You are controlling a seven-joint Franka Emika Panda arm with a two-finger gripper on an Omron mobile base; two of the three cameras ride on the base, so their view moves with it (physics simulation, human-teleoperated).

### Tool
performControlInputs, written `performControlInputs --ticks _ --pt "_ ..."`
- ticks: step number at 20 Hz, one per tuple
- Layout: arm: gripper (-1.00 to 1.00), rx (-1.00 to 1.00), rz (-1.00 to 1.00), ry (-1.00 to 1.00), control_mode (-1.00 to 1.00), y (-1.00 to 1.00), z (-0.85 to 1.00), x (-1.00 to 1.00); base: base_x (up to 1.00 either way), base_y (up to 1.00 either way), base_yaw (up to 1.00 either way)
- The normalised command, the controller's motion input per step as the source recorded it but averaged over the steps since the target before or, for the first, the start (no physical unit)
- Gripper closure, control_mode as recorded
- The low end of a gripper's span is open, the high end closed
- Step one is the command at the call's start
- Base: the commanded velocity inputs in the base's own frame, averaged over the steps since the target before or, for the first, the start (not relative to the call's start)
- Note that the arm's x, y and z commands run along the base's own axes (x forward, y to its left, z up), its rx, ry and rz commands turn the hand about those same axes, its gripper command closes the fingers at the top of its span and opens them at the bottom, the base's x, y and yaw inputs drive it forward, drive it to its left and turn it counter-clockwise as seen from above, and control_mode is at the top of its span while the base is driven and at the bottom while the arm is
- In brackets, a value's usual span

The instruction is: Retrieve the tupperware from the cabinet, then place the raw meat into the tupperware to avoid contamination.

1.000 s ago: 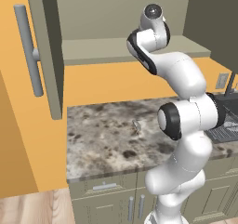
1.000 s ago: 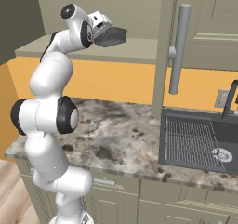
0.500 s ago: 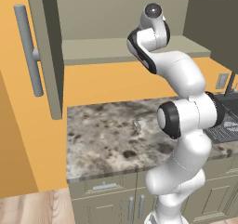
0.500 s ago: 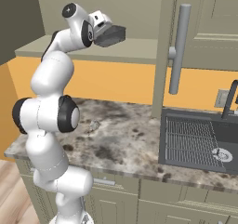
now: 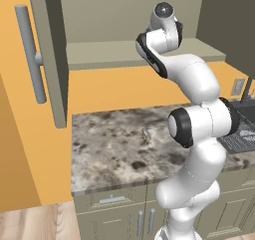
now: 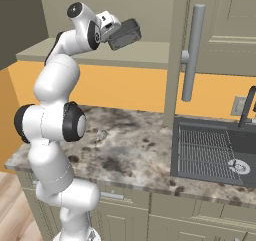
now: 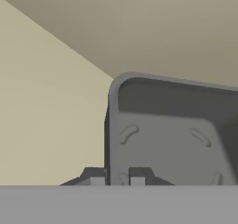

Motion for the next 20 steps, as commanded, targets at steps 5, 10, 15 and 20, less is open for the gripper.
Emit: performControlInputs --ticks 5,10,15,20 --pt "1.0 0.0 0.0 0.0 -1.0 0.0 0.0 0.0 0.0 0.0 0.0" --pt "1.0 0.0 0.0 0.0 -1.0 0.0 0.0 0.0 0.0 0.0 0.0" --pt "1.0 0.0 0.0 0.0 -1.0 0.0 0.0 0.0 0.0 0.0 0.0" --pt "1.0 0.0 0.0 0.0 -1.0 0.0 0.0 0.0 0.0 0.0 0.0"
